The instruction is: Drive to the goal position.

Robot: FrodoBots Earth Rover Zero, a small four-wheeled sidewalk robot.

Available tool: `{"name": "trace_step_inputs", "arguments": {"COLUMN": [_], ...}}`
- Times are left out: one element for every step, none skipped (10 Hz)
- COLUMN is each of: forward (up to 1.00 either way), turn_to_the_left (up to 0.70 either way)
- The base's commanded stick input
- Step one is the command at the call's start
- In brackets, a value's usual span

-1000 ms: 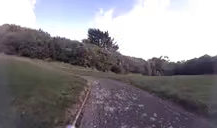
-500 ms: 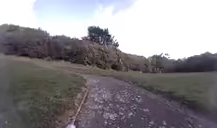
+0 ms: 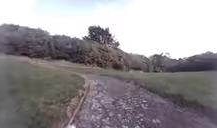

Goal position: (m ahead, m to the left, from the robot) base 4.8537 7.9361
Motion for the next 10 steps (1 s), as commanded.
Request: {"name": "trace_step_inputs", "arguments": {"forward": [0.7,0.7,0.7,0.7,0.7,0.7,0.7,0.7,0.7,0.7], "turn_to_the_left": [0.0,0.0,0.09,0.24,0.28,0.02,0.0,0.0,0.01,0.02]}}
